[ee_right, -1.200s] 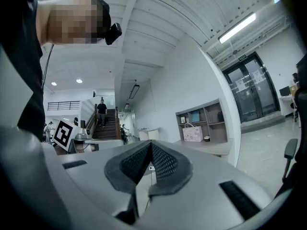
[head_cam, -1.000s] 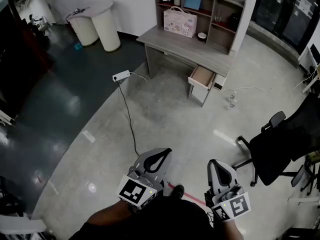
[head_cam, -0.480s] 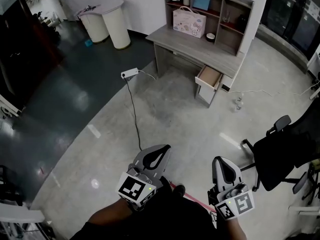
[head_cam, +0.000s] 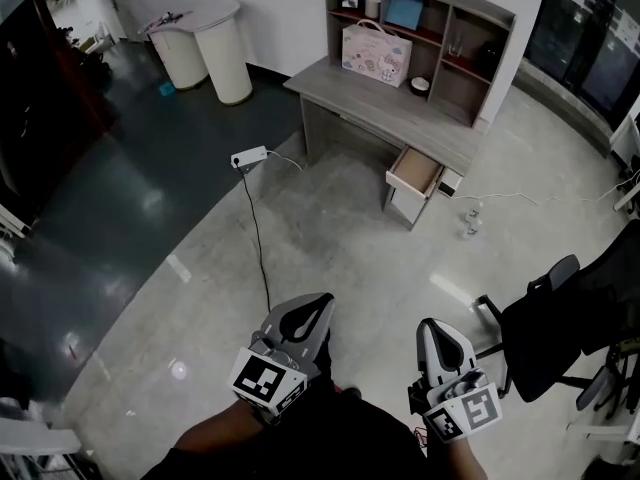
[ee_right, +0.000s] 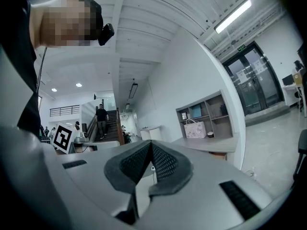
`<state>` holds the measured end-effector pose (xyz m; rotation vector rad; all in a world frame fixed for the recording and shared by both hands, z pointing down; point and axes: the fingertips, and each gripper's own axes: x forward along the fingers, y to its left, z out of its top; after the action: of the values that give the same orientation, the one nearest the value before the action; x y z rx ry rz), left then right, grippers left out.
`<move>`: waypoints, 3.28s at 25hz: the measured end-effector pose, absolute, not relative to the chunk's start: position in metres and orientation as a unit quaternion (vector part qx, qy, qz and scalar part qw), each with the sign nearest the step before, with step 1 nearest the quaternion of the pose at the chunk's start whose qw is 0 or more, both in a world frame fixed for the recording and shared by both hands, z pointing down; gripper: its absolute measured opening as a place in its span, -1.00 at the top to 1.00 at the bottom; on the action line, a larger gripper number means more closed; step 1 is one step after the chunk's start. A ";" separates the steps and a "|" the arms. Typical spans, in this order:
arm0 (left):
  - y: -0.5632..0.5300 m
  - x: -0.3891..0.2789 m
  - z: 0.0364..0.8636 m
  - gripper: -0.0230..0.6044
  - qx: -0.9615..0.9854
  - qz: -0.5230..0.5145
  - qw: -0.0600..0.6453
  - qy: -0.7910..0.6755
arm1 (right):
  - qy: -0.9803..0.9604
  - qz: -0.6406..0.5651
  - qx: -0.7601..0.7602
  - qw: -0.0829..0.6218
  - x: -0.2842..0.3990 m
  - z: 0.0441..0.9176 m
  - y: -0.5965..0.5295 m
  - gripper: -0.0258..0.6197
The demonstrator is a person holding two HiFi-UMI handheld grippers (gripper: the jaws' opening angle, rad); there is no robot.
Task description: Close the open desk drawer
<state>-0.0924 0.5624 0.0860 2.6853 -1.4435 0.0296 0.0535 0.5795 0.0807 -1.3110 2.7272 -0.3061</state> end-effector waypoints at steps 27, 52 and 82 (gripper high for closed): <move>0.255 -0.186 0.111 0.90 0.897 0.022 0.080 -0.433 | 0.879 -0.159 -0.444 0.064 -0.068 0.094 0.277 0.89; 0.002 -0.032 0.155 0.90 0.914 0.101 0.077 -0.386 | 0.867 -0.176 -0.465 0.024 0.060 0.186 0.040 0.89; -0.114 -0.039 0.480 0.90 0.900 0.154 0.221 -0.343 | 0.822 -0.179 -0.451 -0.299 0.050 0.514 -0.057 0.62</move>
<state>-0.0391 -0.1135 0.4797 2.4874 -0.9489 0.4252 0.0502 -0.0565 0.5143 -1.7699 3.2283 -0.7022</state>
